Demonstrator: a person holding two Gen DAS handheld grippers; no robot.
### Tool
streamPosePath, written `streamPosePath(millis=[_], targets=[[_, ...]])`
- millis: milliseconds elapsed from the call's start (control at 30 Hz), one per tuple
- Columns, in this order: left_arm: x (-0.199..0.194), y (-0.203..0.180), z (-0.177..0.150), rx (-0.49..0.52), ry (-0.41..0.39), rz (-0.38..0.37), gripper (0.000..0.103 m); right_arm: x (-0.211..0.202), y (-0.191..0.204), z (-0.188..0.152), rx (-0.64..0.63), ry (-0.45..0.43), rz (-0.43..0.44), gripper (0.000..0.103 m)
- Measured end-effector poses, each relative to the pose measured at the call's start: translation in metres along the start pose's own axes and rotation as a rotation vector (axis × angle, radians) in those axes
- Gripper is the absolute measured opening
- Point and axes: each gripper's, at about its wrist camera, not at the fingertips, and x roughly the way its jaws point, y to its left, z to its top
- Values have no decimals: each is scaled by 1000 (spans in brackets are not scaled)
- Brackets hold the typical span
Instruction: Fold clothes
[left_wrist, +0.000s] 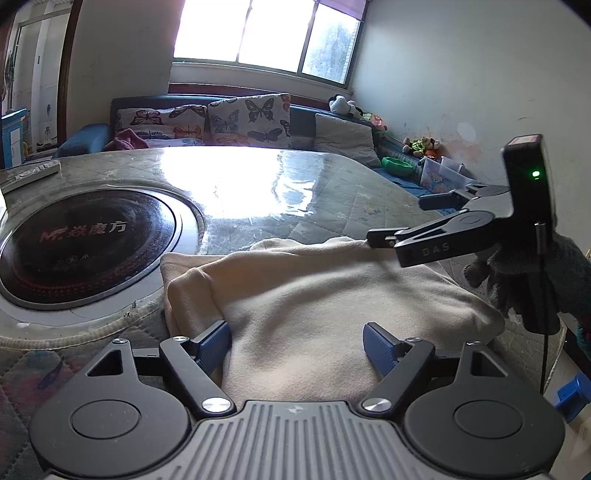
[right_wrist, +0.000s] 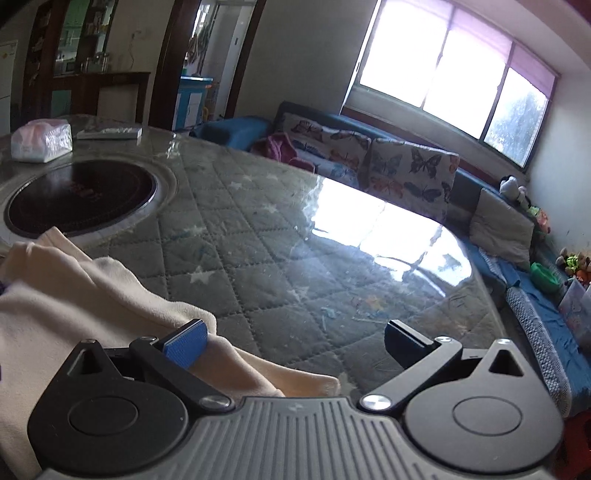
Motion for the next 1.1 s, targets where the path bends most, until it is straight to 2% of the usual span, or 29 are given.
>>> streamPosePath(millis=[133, 367, 600, 633, 733, 1100], targets=[[-2, 1, 1, -9, 0, 4, 82, -22, 1, -4, -5, -35, 18, 103], [-9, 2, 2, -23, -14, 24, 81, -52, 16, -27, -18, -46, 116, 103], [-14, -5, -5, 0, -27, 98, 82, -70, 34, -52, -61, -36, 136, 103], [-16, -6, -6, 4, -35, 112, 83, -74, 34, -52, -55, -46, 133, 103], [-21, -3, -9, -15, -43, 152, 95, -81, 32, -52, -36, -62, 127, 103], [-35, 15, -21, -102, -33, 259, 103, -79, 28, -59, 22, -71, 125, 103]])
